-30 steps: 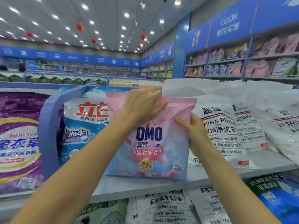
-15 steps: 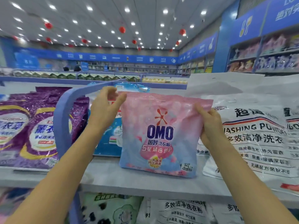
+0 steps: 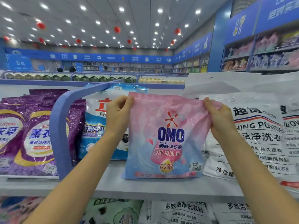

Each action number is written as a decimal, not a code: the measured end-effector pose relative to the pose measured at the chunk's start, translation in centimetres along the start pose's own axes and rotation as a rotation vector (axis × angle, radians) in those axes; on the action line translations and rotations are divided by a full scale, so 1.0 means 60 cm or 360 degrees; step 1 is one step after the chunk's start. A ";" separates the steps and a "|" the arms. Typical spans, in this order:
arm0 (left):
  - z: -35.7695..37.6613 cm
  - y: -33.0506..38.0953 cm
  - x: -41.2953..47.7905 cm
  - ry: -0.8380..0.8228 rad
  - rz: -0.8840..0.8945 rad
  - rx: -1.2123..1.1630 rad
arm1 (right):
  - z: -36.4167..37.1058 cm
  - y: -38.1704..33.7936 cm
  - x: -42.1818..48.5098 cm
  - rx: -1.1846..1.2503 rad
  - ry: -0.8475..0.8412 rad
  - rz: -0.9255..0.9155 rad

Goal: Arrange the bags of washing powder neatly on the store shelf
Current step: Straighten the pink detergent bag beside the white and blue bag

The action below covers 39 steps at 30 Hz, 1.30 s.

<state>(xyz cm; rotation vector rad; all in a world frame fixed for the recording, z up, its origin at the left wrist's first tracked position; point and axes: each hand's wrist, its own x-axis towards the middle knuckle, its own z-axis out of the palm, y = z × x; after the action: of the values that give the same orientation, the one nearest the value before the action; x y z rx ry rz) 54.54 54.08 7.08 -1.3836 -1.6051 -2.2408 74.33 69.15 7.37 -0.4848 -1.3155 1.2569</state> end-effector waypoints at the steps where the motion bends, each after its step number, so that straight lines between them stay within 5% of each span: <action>1: -0.003 -0.003 0.000 0.0003 -0.0033 -0.0043 | 0.002 -0.001 0.003 -0.0005 0.0001 -0.0022; 5: -0.014 -0.015 -0.017 -0.0119 -0.0351 -0.0282 | 0.016 -0.005 0.009 -0.0051 0.0019 -0.0001; 13: -0.048 -0.099 -0.168 -0.0713 -0.0744 -0.0038 | 0.029 -0.017 0.010 -0.0153 -0.0084 -0.0058; 18: -0.040 -0.099 -0.166 -0.0688 -0.0789 -0.0036 | -0.008 -0.017 -0.003 -0.0074 -0.0065 -0.0081; 25: -0.009 -0.098 -0.181 -0.0476 -0.0895 -0.0298 | -0.113 0.108 -0.134 -0.0064 -0.0525 0.0654; 33: 0.054 -0.091 -0.137 -0.0503 -0.0836 -0.0311 | -0.092 0.073 -0.074 -0.0449 -0.0221 0.0411; 39: 0.067 -0.122 -0.115 -0.0562 -0.0899 0.0024 | -0.054 0.111 -0.077 -0.0918 -0.0314 0.0379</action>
<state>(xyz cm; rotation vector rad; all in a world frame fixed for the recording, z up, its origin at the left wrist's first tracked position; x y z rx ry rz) 57.44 57.62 -2.73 -1.5406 -2.3806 -2.3294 75.60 68.51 -1.26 -0.9637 -1.8389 1.1232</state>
